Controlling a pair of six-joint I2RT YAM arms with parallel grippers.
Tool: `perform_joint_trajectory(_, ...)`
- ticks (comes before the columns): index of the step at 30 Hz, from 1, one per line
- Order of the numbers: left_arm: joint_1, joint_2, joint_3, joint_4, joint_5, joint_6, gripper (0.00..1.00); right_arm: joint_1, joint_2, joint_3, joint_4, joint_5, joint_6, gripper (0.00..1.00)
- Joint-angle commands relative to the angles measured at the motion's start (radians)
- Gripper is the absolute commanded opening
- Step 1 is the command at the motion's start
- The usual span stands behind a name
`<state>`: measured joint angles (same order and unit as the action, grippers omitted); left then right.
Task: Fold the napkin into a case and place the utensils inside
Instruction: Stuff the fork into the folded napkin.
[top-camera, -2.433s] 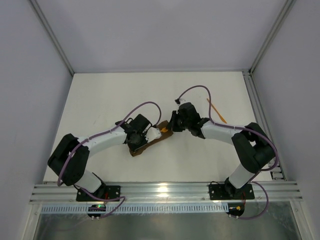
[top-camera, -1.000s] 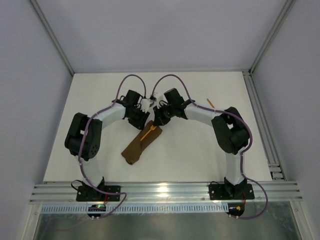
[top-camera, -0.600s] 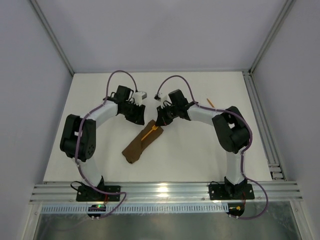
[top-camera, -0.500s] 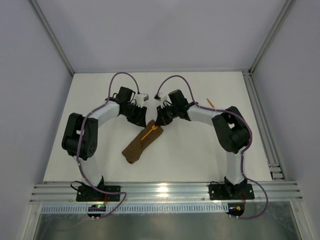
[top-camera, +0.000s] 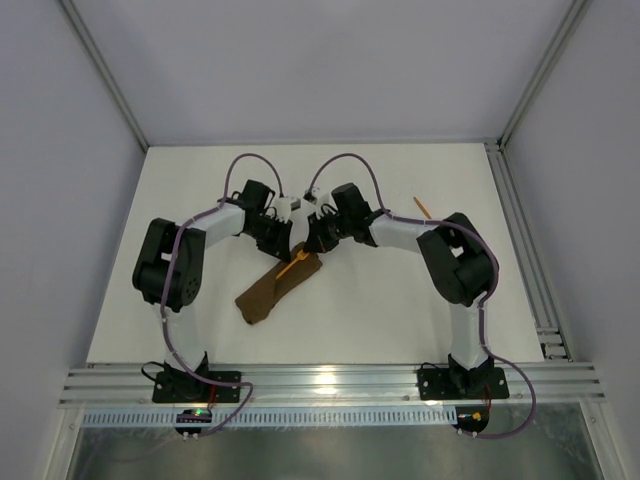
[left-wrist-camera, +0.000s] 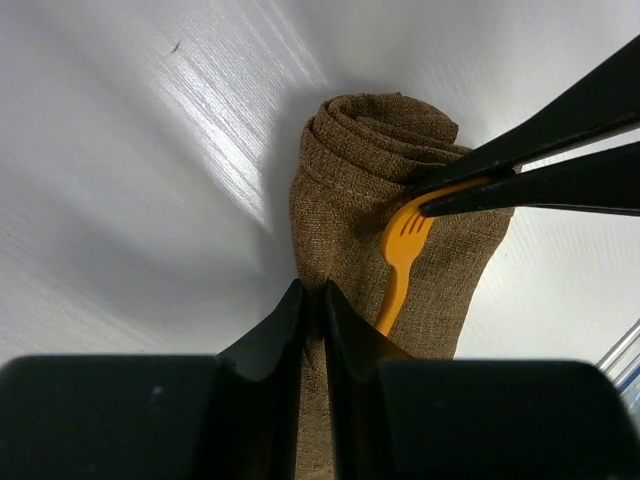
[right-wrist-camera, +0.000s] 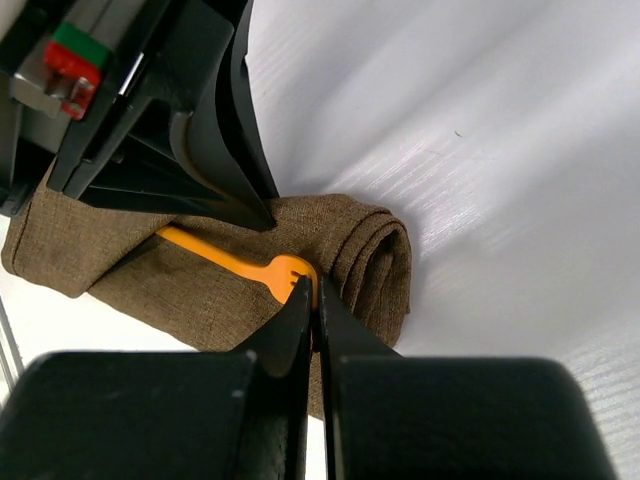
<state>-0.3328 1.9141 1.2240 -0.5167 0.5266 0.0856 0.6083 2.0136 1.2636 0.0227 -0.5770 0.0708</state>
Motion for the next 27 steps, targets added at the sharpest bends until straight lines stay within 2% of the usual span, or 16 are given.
perform_joint_trajectory(1,-0.005,0.003,0.008,0.024,0.032,-0.001,0.08,0.031,0.013,-0.004,0.060,0.051,-0.012,0.03)
perform_joint_trajectory(4,-0.005,-0.009,0.009,0.035,0.036,-0.007,0.02,0.045,0.020,-0.001,0.049,0.060,-0.016,0.03)
perform_joint_trajectory(7,-0.005,-0.013,0.003,0.037,0.047,-0.015,0.00,0.057,0.019,-0.019,0.080,0.057,0.010,0.03)
perform_joint_trajectory(19,-0.003,-0.029,-0.012,0.064,0.030,-0.030,0.00,0.088,0.062,-0.020,0.091,0.066,0.046,0.04)
perform_joint_trajectory(22,-0.003,-0.038,-0.017,0.066,0.026,-0.027,0.00,0.087,0.059,-0.026,0.089,0.071,0.052,0.10)
perform_joint_trajectory(24,-0.003,-0.041,-0.020,0.064,0.024,-0.021,0.00,0.087,0.051,-0.024,0.085,0.083,0.060,0.22)
perform_joint_trajectory(27,-0.003,-0.047,-0.027,0.057,0.019,-0.009,0.00,0.087,0.011,-0.020,0.069,0.104,0.050,0.34)
